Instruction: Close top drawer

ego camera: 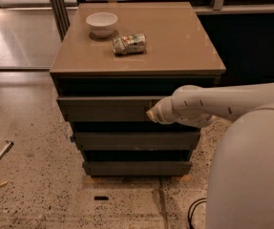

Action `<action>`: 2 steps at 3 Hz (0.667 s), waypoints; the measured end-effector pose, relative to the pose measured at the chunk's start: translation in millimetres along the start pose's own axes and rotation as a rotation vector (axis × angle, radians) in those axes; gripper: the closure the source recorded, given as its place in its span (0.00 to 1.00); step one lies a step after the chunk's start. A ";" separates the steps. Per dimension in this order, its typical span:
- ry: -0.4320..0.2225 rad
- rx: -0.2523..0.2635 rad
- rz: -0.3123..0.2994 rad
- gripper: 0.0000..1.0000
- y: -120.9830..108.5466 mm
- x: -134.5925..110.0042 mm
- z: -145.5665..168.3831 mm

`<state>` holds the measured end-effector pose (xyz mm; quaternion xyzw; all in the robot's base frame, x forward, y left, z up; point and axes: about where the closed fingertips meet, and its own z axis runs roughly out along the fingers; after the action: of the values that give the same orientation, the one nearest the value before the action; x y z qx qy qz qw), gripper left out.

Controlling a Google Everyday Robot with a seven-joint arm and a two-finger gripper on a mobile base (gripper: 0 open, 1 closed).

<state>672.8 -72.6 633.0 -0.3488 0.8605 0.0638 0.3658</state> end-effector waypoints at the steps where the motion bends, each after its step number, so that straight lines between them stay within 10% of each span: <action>1: 0.013 0.047 0.054 1.00 -17.0 12.9 -4.3; 2: 0.007 0.089 0.094 1.00 -28.8 20.8 -8.9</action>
Offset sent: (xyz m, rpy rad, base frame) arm 0.0038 -0.0573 -0.0042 0.0144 -0.0285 -0.2031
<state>676.0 -108.9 629.6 -0.2915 0.8791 0.0412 0.3748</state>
